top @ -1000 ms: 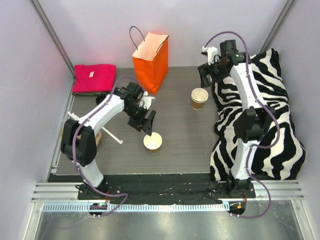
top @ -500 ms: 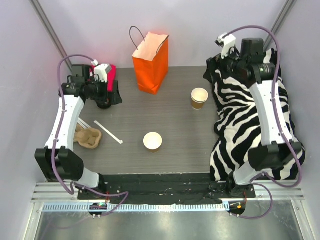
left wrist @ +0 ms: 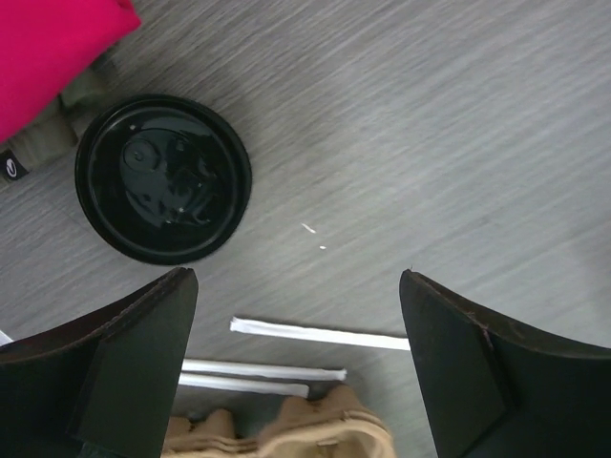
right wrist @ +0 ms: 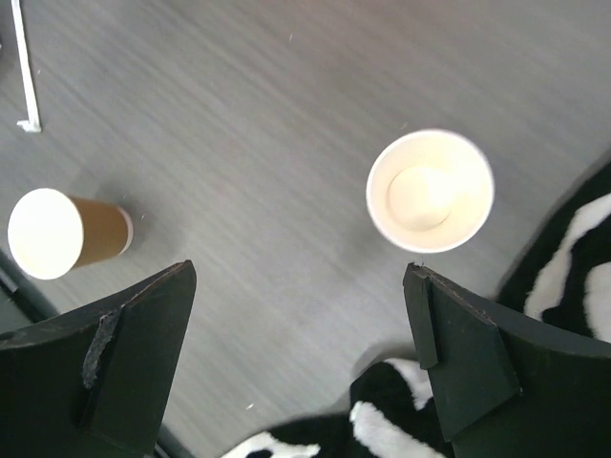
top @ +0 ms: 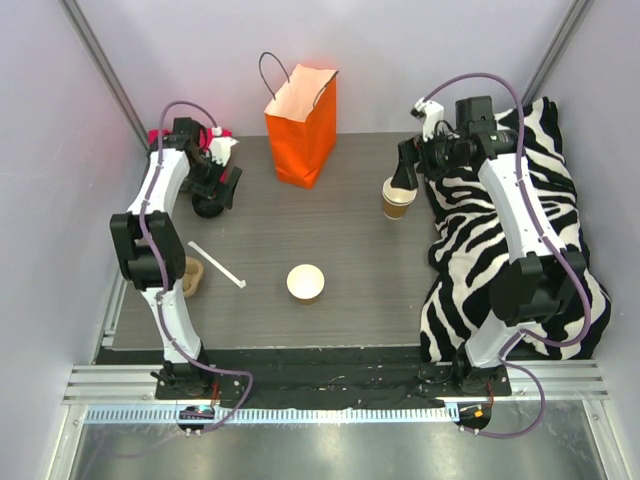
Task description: Pack the takeout coffee
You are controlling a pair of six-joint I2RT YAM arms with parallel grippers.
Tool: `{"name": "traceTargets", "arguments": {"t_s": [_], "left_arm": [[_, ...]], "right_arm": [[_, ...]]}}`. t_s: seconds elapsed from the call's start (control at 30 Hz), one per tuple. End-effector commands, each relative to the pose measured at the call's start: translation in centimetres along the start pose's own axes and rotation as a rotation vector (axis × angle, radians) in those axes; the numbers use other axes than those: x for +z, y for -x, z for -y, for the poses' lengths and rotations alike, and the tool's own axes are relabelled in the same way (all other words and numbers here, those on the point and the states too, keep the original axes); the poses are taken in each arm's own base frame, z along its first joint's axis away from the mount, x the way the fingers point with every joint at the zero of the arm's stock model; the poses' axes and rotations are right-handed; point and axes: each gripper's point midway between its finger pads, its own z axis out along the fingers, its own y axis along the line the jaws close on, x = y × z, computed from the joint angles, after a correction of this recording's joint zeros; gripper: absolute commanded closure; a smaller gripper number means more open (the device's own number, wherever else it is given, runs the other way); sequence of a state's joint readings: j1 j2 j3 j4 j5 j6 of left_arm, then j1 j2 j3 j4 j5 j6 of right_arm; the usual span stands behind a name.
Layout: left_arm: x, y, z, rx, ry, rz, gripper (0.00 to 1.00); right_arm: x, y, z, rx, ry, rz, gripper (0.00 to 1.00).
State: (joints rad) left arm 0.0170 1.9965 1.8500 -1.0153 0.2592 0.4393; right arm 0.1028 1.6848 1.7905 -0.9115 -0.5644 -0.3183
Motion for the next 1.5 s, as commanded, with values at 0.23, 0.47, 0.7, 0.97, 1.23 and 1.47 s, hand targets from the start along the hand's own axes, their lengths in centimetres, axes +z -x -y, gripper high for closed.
{"name": "traceTargets", "arguments": {"t_s": [0.23,0.47,0.7,0.97,1.23,1.47], "left_arm": [[3.6,0.2,-3.6,0.056,0.053,-0.058,0.28],[4.9,0.7,-4.3,0.009,0.071,-0.05,0.42],[6.2,0.7,-4.7,-0.042,0.067,-0.057,0.58],[7.3,0.5,-5.6,-0.084,0.075,-0.081,0.63],[6.9,0.9,-5.6,-0.101,0.062,-0.059,0.72],[5.6,1.3,-5.0,-0.109,0.045,-0.035,1.0]], "right_arm": [[-0.2,-1.6,-1.9,0.016,0.073,-0.027,0.0],[0.3,-1.6,-1.9,0.029,0.093,-0.046,0.0],[0.4,-1.5,-1.7,0.028,0.093,-0.048,0.0],[0.2,-1.4,-1.4,0.018,0.076,-0.052,0.0],[0.4,-1.5,-1.4,0.024,0.081,-0.059,0.0],[0.4,-1.4,-1.5,0.034,0.09,-0.057,0.0]]}}
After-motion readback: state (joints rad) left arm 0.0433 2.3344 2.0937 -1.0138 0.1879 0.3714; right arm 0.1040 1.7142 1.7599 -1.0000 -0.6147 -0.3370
